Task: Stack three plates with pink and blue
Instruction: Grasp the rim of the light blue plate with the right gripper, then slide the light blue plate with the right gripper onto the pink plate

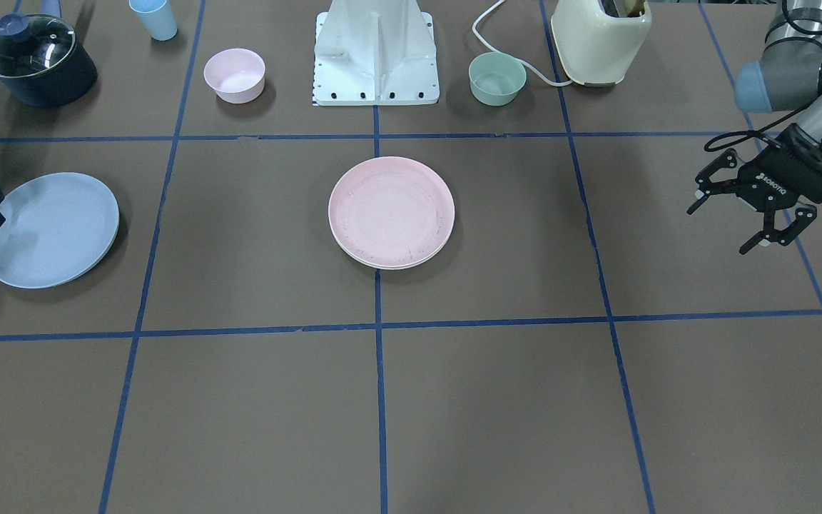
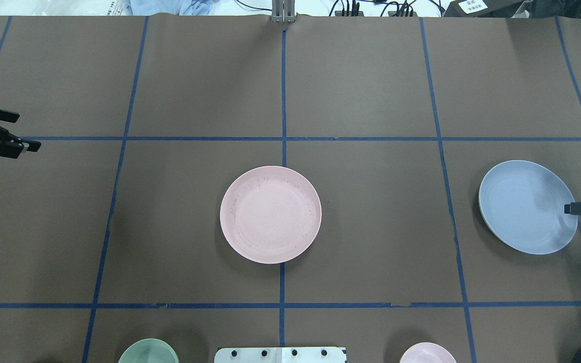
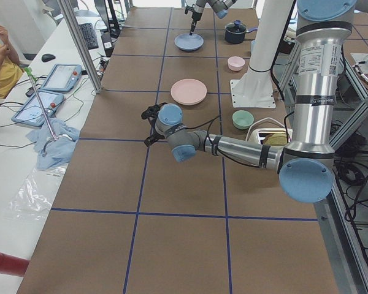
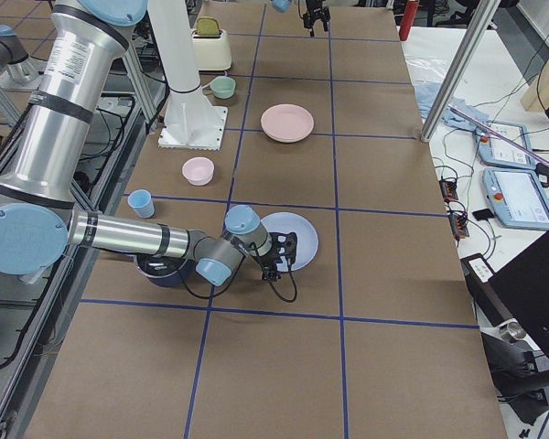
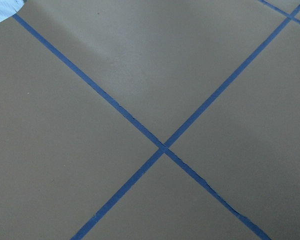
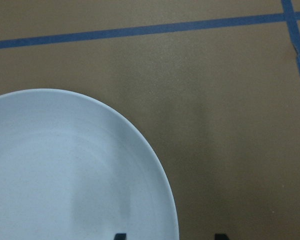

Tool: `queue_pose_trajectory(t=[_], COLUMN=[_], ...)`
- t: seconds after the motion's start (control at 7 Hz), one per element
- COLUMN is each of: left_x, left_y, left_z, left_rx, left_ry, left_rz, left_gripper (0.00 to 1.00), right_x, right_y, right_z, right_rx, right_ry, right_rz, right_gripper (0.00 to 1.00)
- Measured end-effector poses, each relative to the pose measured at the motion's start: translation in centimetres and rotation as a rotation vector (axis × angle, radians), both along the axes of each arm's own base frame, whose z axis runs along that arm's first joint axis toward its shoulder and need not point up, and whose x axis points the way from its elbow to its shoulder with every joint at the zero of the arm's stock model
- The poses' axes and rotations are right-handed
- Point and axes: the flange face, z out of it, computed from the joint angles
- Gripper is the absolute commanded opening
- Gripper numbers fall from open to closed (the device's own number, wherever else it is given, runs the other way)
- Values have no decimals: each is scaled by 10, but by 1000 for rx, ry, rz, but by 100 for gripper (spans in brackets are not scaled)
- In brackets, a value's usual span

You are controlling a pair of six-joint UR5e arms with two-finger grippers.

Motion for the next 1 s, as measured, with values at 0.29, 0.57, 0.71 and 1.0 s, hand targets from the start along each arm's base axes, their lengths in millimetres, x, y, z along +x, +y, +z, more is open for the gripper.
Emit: queue_pose_trajectory(t=[0.29, 0.57, 0.71, 1.0], left_x=[-1, -9, -19, -43], left_y=[1, 0, -3, -6], left_z=[1, 4, 6, 15], left_rx=[2, -4, -4, 18], left_ry=[0, -1, -6, -29], left_rz=[-2, -13, -28, -49], left_gripper=[100, 100, 100, 100], right_x=[-5, -15, -17, -27], right_y=[-4, -17, -35, -86], right_z=[-4, -29, -54, -124], right_rx=[7, 29, 52, 150], right_ry=[-10, -66, -122, -240], right_rz=[-7, -29, -32, -33], right_gripper=[0, 0, 0, 0])
